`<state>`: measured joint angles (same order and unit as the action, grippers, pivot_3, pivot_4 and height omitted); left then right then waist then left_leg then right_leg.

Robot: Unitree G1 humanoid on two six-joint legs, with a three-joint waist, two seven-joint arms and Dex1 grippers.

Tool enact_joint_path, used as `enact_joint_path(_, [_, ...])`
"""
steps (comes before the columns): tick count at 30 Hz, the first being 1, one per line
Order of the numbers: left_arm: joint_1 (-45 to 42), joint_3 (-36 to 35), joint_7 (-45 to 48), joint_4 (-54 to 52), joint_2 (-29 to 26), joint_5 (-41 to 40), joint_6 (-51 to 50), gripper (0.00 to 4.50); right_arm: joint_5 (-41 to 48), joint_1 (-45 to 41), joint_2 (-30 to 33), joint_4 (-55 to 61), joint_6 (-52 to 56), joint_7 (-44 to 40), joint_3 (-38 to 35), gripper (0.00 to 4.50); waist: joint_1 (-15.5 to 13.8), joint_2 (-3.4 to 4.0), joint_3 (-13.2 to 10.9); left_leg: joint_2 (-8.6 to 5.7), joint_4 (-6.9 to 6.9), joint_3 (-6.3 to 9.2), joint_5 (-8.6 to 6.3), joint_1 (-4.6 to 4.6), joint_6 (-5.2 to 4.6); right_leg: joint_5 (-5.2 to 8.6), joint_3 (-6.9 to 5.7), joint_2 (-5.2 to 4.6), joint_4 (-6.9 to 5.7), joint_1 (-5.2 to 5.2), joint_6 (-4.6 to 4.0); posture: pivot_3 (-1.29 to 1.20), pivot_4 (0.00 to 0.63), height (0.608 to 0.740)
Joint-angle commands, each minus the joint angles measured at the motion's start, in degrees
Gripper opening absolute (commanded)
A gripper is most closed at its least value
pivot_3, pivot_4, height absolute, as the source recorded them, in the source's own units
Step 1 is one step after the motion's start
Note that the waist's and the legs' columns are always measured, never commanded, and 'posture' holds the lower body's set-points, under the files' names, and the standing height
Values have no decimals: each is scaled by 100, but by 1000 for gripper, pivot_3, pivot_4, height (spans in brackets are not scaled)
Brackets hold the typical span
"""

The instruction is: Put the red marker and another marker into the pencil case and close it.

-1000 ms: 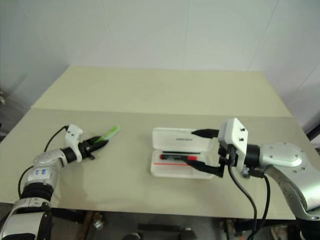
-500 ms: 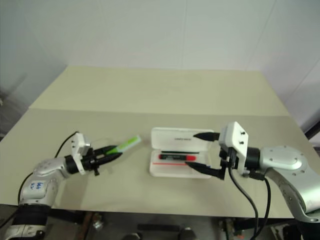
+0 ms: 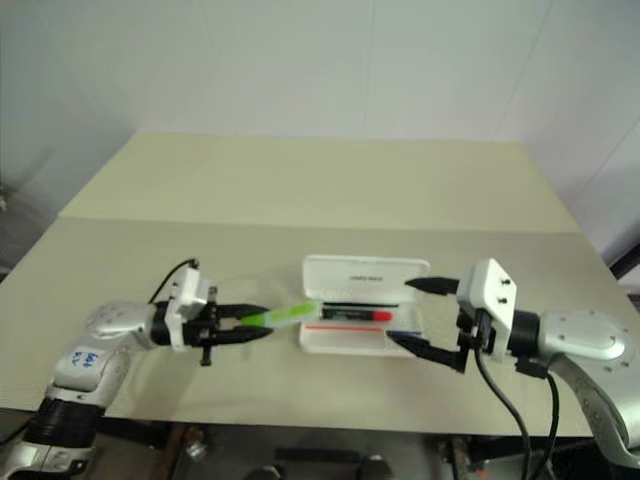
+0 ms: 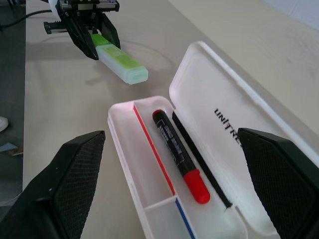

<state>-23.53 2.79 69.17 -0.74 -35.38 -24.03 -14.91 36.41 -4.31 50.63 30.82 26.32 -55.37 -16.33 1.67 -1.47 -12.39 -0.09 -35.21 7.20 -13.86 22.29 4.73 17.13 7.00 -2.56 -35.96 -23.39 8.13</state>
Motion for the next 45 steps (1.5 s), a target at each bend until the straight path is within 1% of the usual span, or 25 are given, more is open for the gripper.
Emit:
enact_joint_path(1, [-228,261,112,230,118,252,307,1132,28,150,11,347,-67,135,-324,4500,1,0,0,0,0,0,0,-1,0,0,0,0,0,1,0,0,150,740])
enact_joint_path(4, [-477,617,82,521,339,592,564,1132,33,381,-11,515,-37,236,-448,4500,-8,0,0,-1,-2,-1,0,-1,0,-1,2,1,-1,1,1,0,150,740])
enact_joint_path(9, [-835,998,-68,915,713,1061,890,1132,102,714,1,771,32,380,-672,4500,-14,-1,-1,-2,-4,-1,0,0,0,-2,2,1,1,3,3,0,150,740])
enact_joint_path(17, [-1301,1255,-221,1081,1092,1362,835,1132,181,942,-41,1037,138,606,-834,4500,-7,-3,0,-2,-5,-1,1,-1,-1,-2,4,3,-1,3,4,0,150,740])
enact_joint_path(30, [-1499,1450,-55,1283,1150,1517,774,1132,239,978,-68,1143,155,835,-834,4500,-8,-4,-1,-2,-6,-2,1,0,-2,-3,5,3,0,3,6,0,150,740])
enact_joint_path(44, [-1627,1430,-152,1635,1363,1681,890,1132,246,954,-102,1196,151,991,-772,4500,-8,-4,-1,-2,-7,-1,1,0,-2,-4,5,3,0,3,7,0,150,740])
enact_joint_path(45, [-1634,1434,-149,1653,1379,1681,894,1876,243,947,-108,1195,150,1003,-761,4500,-8,-4,-1,-2,-7,-2,1,0,-2,-4,5,3,0,3,7,0,150,740])
